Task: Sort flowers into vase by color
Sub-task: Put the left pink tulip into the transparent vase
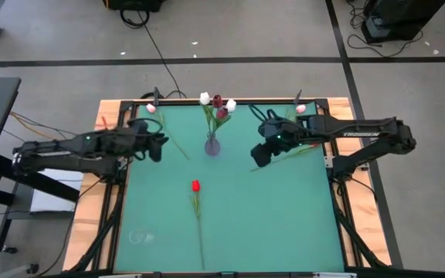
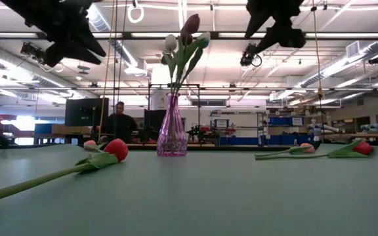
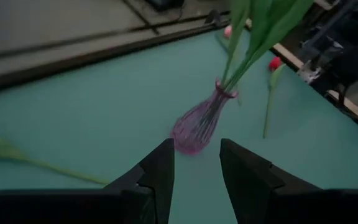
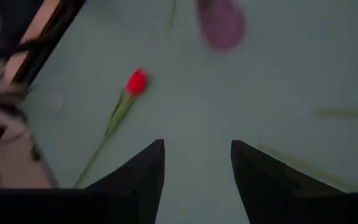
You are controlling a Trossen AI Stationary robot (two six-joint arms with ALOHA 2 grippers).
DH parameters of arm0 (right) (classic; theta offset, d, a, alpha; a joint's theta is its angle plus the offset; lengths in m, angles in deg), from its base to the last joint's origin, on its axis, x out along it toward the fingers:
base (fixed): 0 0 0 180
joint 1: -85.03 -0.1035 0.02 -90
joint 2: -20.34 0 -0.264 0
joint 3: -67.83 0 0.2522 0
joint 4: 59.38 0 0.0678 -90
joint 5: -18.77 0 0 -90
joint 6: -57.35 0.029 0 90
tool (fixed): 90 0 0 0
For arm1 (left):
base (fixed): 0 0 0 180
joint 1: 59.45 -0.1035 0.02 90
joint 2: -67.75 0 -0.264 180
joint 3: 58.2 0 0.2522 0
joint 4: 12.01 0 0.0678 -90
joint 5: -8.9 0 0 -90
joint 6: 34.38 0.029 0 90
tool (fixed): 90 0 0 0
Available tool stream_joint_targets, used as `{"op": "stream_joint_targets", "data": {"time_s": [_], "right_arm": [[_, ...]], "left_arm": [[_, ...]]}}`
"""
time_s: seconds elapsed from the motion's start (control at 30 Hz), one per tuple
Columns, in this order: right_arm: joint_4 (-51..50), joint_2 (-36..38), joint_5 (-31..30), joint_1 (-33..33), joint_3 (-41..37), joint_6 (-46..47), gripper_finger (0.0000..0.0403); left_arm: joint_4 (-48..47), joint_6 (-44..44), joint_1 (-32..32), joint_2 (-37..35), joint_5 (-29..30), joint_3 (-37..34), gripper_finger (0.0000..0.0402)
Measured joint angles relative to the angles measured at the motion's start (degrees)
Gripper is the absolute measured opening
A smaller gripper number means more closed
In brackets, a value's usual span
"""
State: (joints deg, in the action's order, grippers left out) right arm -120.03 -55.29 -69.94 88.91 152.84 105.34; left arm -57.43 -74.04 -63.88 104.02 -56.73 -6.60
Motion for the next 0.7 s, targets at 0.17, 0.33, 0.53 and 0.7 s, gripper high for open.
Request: {"op": "stream_joint_targets", "data": {"time_s": [0.17,0.33,0.53,0.7], "right_arm": [[-9.23,0.43,4.14,-1.50,0.00,-2.48,0.0192],[-16.89,0.66,5.36,-4.01,-2.00,-5.98,0.0192],[-13.95,4.27,7.73,-5.52,-12.01,-2.47,0.0192],[-3.27,8.40,11.61,-6.83,-22.28,5.73,0.0192]], "left_arm": [[0.97,-6.34,0.71,5.87,-0.04,0.00,0.0134],[0.15,-15.00,1.09,11.09,0.01,0.00,0.0134],[-2.22,-24.45,2.15,17.43,-0.07,0.00,0.0134],[-6.41,-36.23,2.02,21.69,-3.26,0.00,0.0134]]}}
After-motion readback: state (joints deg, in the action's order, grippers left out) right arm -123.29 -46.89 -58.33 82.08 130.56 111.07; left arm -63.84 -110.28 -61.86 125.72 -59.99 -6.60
